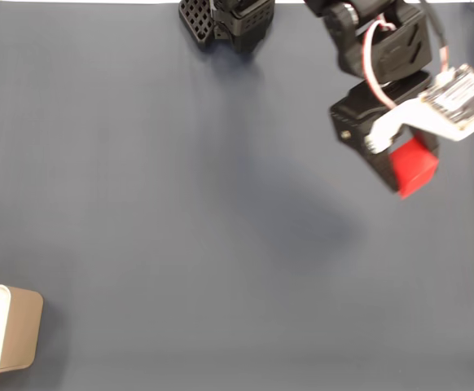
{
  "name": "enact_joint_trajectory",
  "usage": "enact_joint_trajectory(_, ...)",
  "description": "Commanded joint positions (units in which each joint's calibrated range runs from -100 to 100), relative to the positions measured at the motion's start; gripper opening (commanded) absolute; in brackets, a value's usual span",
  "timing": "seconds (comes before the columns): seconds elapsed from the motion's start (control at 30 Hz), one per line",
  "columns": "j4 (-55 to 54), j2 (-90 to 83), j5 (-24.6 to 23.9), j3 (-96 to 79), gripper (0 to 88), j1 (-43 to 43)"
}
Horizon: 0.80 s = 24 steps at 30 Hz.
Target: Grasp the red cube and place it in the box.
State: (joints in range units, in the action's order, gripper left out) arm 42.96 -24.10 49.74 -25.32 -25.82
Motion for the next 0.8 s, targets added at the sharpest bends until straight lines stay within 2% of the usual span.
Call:
enact_joint_trajectory(0.0,1.1,-0.9,-0.7,6.0,0.0,5.4)
enact_joint_trajectory(0.53,2.6,0.6,-0.3,11.5,0.0,25.6)
enact_joint_trajectory(0.77,2.5,7.3,-0.5,20.4,0.0,32.5)
